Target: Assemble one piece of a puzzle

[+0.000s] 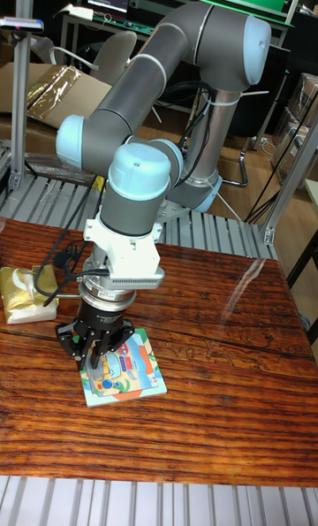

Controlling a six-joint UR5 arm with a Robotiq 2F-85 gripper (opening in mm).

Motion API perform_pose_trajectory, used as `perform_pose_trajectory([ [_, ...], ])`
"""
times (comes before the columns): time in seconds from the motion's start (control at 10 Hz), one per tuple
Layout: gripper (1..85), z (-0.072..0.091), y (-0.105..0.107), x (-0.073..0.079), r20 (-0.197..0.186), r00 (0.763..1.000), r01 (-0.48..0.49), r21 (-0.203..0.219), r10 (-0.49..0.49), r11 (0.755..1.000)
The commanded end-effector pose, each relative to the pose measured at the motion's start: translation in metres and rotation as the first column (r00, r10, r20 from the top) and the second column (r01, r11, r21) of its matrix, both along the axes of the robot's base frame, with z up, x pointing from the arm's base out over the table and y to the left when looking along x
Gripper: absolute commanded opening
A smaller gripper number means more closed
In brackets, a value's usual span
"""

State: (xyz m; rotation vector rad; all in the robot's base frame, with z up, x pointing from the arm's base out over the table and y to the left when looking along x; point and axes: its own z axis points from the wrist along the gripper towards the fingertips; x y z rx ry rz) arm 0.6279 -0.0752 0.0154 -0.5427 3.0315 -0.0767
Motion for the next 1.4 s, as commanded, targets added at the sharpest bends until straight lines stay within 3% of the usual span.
perform_pose_trajectory([
  [0.0, 26.3, 0.000, -0.002, 0.001, 0.006, 1.000, 0.000, 0.003, 0.000, 1.000],
  [0.5, 25.3, 0.001, -0.014, 0.003, 0.010, 0.999, -0.031, -0.018, 0.031, 0.999],
  [1.3, 25.0, -0.008, -0.015, 0.005, 0.037, 0.998, -0.041, 0.019, 0.040, 0.999],
])
